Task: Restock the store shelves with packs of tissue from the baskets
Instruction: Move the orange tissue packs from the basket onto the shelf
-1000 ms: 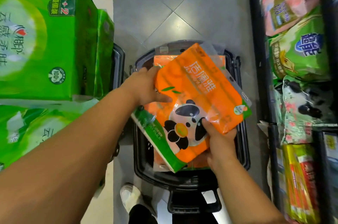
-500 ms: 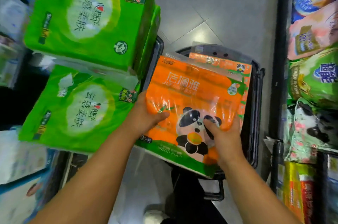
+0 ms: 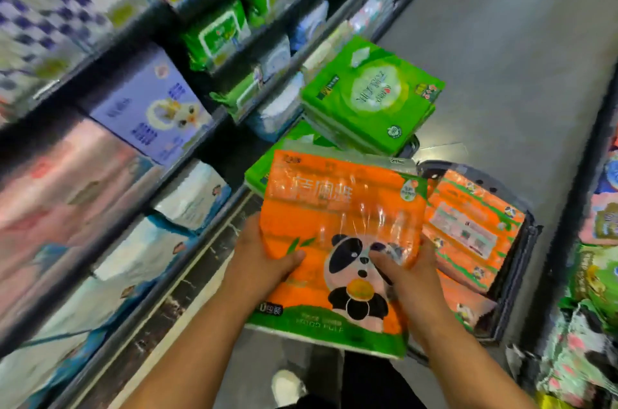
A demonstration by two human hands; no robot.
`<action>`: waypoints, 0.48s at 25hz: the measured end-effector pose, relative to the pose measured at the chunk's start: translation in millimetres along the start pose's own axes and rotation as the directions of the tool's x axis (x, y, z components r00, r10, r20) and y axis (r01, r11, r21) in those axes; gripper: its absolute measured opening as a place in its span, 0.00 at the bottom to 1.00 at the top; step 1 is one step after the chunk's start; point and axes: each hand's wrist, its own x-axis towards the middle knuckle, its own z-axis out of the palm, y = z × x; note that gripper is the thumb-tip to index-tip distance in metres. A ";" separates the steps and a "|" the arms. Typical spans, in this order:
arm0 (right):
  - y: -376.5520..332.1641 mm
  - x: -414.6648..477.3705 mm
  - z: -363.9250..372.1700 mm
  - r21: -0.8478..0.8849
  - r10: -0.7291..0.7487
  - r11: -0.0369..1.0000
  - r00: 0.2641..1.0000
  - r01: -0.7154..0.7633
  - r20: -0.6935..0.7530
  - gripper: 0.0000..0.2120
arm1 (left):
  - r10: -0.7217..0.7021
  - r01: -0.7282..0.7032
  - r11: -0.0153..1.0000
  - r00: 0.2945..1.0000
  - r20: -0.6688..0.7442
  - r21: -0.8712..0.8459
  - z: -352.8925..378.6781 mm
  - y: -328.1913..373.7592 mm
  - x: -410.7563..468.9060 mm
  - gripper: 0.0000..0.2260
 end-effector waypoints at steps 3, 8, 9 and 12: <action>-35.2 -42.6 40.8 -0.019 -0.107 0.994 0.989 0.110 0.105 0.31 | -0.006 -0.002 0.999 0.989 -0.147 -0.053 -59.4 -10.8 -47.1 0.34; -81.9 -102.6 110.3 -0.065 -0.185 0.975 0.938 0.212 0.292 0.32 | -0.132 0.089 0.986 0.931 -0.341 -0.138 -149.4 -28.2 -116.2 0.38; -92.6 -114.3 124.4 -0.072 -0.190 0.971 0.921 0.227 0.340 0.32 | -0.145 0.089 0.983 0.913 -0.382 -0.161 -165.9 -31.5 -130.6 0.39; -122.4 -143.6 166.0 -0.099 -0.214 0.951 0.856 0.292 0.470 0.31 | -0.206 0.103 0.967 0.852 -0.480 -0.232 -208.5 -40.4 -169.5 0.40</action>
